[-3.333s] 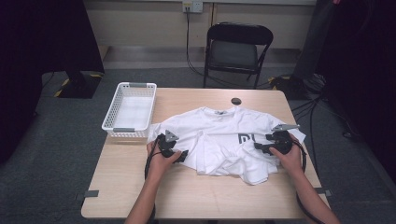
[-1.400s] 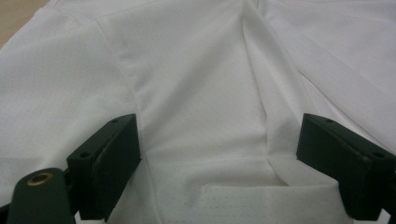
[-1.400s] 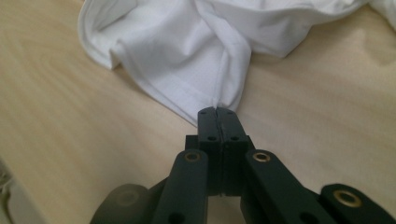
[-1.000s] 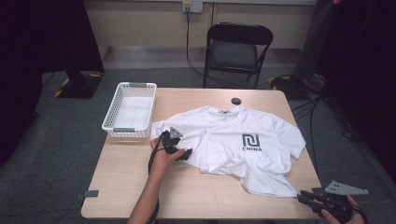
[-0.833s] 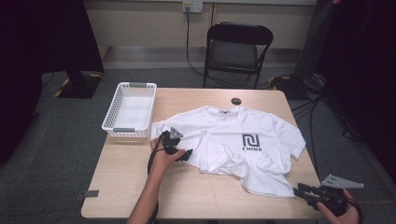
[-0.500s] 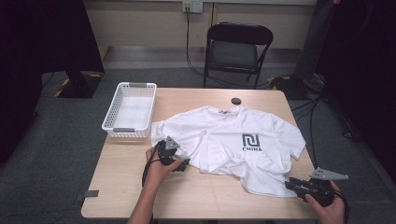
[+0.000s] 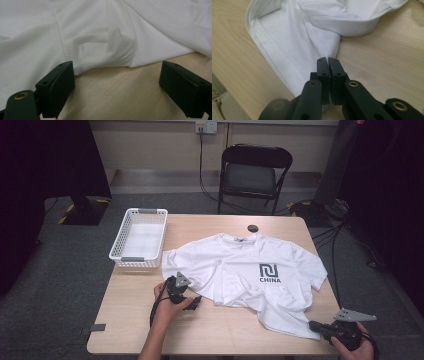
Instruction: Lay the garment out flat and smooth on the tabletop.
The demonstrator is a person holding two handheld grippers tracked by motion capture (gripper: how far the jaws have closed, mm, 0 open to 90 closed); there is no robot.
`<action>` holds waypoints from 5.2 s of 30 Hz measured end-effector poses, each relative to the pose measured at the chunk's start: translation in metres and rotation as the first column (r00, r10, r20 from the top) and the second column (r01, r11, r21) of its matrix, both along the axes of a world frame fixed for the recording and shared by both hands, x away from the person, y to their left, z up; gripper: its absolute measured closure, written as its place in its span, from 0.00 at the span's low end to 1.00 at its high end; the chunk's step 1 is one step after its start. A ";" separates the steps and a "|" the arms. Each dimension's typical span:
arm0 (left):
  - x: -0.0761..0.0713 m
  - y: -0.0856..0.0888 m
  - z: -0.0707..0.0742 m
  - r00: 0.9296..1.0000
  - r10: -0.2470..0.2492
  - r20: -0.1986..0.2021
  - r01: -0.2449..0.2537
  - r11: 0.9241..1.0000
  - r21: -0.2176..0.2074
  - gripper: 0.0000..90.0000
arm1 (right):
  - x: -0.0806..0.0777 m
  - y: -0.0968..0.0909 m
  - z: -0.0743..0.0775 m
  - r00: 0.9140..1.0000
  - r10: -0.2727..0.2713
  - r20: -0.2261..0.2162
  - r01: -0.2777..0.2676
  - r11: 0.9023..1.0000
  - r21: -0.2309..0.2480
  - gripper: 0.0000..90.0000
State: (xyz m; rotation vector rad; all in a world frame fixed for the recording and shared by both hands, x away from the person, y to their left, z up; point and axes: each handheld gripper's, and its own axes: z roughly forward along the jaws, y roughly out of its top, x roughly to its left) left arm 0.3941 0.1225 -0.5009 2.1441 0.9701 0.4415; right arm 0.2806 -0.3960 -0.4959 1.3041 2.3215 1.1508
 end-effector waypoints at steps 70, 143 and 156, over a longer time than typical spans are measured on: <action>0.003 0.001 0.000 1.000 0.009 -0.006 -0.009 1.000 -0.001 0.12 | -0.004 -0.007 0.030 0.990 0.115 0.082 -0.103 0.984 -0.143 1.00; 0.003 0.001 0.000 1.000 0.009 -0.005 -0.009 1.000 -0.003 0.12 | -0.018 0.049 0.008 0.926 0.377 -0.024 -0.378 0.921 -0.095 0.99; 0.004 0.001 0.000 1.000 0.008 -0.006 -0.008 1.000 -0.004 0.12 | -0.005 0.015 0.021 0.976 0.215 0.044 -0.212 0.975 -0.061 0.71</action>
